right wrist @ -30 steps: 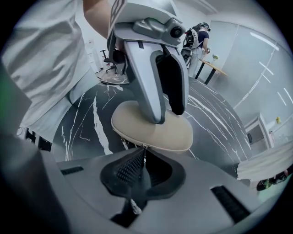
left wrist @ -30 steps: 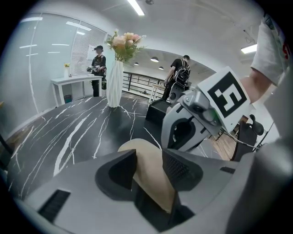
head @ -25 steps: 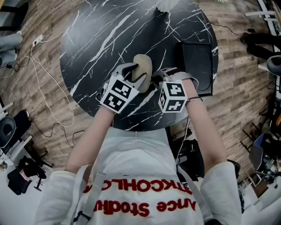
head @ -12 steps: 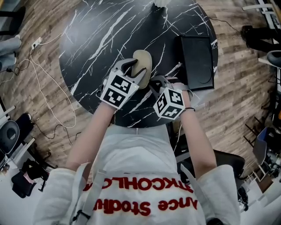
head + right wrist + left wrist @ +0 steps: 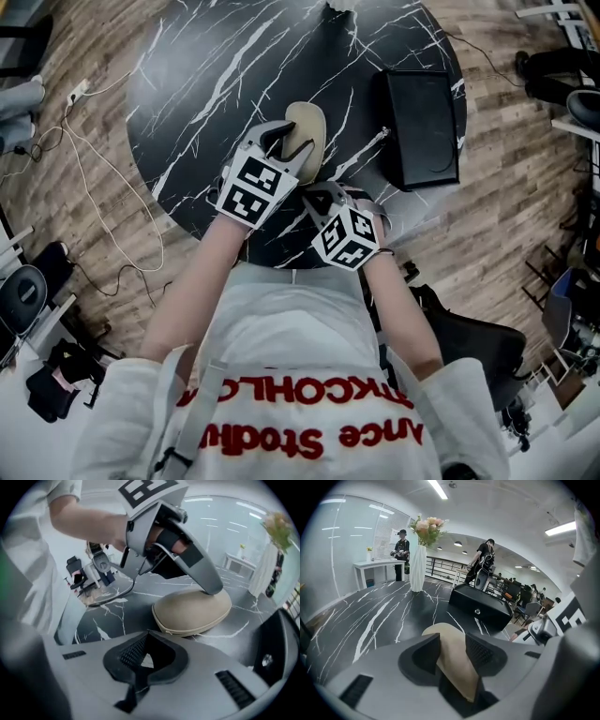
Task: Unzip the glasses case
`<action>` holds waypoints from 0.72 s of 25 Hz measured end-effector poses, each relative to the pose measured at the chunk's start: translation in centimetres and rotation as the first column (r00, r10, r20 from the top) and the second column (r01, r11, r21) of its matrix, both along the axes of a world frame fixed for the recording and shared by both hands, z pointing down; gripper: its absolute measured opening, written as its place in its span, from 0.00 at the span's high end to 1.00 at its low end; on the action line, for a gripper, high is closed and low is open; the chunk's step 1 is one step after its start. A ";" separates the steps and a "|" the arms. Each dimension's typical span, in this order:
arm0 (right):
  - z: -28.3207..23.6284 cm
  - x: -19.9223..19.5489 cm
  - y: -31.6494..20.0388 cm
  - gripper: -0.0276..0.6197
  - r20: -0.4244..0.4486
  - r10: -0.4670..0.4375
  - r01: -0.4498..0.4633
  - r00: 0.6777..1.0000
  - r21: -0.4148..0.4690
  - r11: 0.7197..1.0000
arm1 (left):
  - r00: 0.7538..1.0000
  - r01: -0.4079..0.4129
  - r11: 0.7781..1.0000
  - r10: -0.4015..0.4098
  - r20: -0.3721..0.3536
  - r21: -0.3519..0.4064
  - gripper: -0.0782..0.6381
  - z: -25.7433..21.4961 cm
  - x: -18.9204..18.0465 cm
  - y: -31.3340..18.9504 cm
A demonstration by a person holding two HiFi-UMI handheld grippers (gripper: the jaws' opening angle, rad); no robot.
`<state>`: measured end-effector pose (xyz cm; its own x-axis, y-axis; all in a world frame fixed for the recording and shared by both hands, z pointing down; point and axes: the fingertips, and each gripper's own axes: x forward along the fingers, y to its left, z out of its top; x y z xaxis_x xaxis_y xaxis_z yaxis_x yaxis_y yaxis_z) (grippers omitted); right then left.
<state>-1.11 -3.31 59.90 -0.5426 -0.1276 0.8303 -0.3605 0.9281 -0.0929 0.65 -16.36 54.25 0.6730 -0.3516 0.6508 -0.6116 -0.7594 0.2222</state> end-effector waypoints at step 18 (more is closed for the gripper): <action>-1.6 1.7 -2.5 0.86 0.067 0.498 -0.502 0.865 0.085 0.861 | 1.000 0.011 1.000 -0.011 -0.004 0.007 0.65 -0.1 -0.1 0.1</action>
